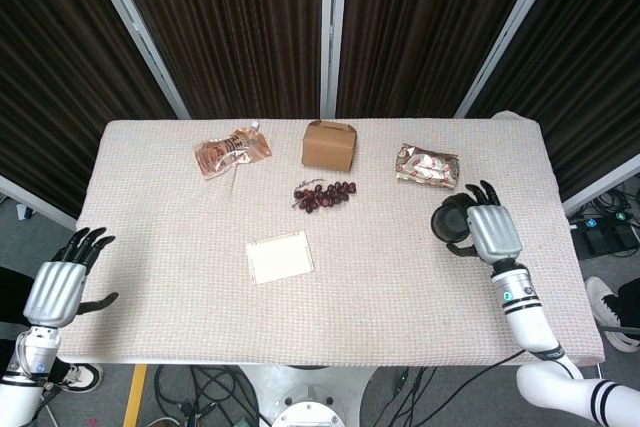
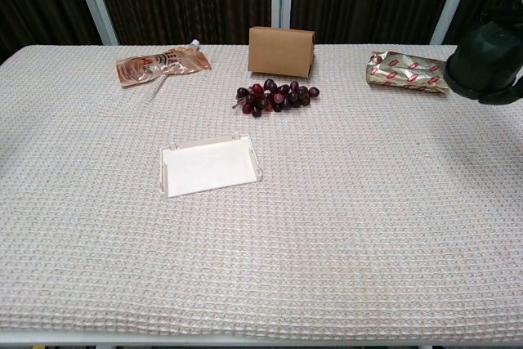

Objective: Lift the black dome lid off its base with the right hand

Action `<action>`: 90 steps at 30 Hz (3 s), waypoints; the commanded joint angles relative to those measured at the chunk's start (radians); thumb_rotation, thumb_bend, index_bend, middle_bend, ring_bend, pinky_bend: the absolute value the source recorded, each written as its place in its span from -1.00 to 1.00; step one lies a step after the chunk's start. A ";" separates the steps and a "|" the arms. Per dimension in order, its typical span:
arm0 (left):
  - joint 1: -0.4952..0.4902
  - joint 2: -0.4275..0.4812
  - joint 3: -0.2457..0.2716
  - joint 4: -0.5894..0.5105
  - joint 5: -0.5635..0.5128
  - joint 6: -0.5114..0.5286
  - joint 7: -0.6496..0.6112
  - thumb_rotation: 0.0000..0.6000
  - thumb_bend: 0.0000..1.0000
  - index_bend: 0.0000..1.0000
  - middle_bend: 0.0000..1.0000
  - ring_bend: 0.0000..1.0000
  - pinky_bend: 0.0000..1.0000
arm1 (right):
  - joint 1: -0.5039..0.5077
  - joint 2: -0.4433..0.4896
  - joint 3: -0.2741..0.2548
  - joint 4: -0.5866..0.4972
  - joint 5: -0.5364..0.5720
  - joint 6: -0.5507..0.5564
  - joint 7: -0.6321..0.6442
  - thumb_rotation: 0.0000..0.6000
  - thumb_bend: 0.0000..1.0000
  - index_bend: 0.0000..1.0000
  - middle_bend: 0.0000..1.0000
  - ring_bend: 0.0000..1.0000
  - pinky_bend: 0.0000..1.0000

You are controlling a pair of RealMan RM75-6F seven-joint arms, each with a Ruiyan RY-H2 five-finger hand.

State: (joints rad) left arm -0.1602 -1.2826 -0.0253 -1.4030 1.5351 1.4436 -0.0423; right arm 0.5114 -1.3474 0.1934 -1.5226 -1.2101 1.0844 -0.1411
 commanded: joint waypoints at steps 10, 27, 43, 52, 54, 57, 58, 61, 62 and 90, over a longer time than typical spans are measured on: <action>-0.009 -0.012 0.006 0.011 -0.011 -0.033 0.002 1.00 -0.95 -0.67 -0.79 -0.85 -0.39 | -0.030 -0.041 -0.011 0.027 0.003 0.048 -0.012 1.00 -0.75 -0.20 -0.09 -0.79 -1.00; 0.000 -0.001 -0.001 0.003 -0.018 -0.009 0.003 1.00 -0.95 -0.67 -0.79 -0.85 -0.39 | 0.073 -0.228 -0.078 0.043 -0.106 -0.091 -0.081 1.00 -0.75 -0.19 -0.10 -0.79 -1.00; -0.001 -0.012 0.003 0.016 -0.007 -0.006 0.001 1.00 -0.95 -0.67 -0.79 -0.85 -0.39 | -0.046 -0.143 -0.106 0.150 -0.076 -0.008 0.028 1.00 -0.75 -0.20 -0.10 -0.79 -1.00; 0.001 -0.011 0.004 0.017 -0.009 -0.006 -0.001 1.00 -0.95 -0.67 -0.79 -0.85 -0.39 | -0.049 -0.173 -0.105 0.195 -0.072 -0.033 0.074 1.00 -0.75 -0.22 -0.10 -0.79 -1.00; 0.002 -0.012 0.004 0.017 -0.009 -0.006 0.000 1.00 -0.95 -0.67 -0.79 -0.85 -0.39 | -0.048 -0.177 -0.104 0.208 -0.065 -0.045 0.080 1.00 -0.75 -0.23 -0.10 -0.79 -1.00; 0.003 -0.010 0.005 0.015 -0.009 -0.004 0.003 1.00 -0.95 -0.67 -0.79 -0.85 -0.39 | -0.047 -0.187 -0.104 0.231 -0.057 -0.060 0.083 1.00 -0.76 -0.27 -0.12 -0.79 -1.00; 0.003 -0.010 0.005 0.014 -0.009 -0.003 0.004 1.00 -0.95 -0.67 -0.79 -0.85 -0.39 | -0.047 -0.191 -0.104 0.237 -0.055 -0.064 0.085 1.00 -0.76 -0.28 -0.13 -0.79 -1.00; 0.004 -0.007 0.005 0.010 -0.011 -0.004 0.008 1.00 -0.95 -0.67 -0.79 -0.85 -0.39 | -0.048 -0.203 -0.106 0.259 -0.051 -0.074 0.094 1.00 -0.77 -0.28 -0.14 -0.80 -1.00; 0.005 -0.007 0.005 0.009 -0.011 -0.003 0.009 1.00 -0.95 -0.67 -0.79 -0.85 -0.39 | -0.049 -0.206 -0.106 0.264 -0.052 -0.076 0.098 1.00 -0.77 -0.28 -0.14 -0.80 -1.00; 0.005 -0.001 0.002 0.004 -0.008 0.002 0.001 1.00 -0.95 -0.67 -0.79 -0.85 -0.39 | -0.056 -0.143 -0.099 0.186 -0.053 -0.075 0.061 1.00 -1.00 -0.77 -0.55 -1.00 -1.00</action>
State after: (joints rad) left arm -0.1551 -1.2834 -0.0234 -1.3987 1.5273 1.4453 -0.0408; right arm 0.4571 -1.4928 0.0938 -1.3337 -1.2655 1.0081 -0.0763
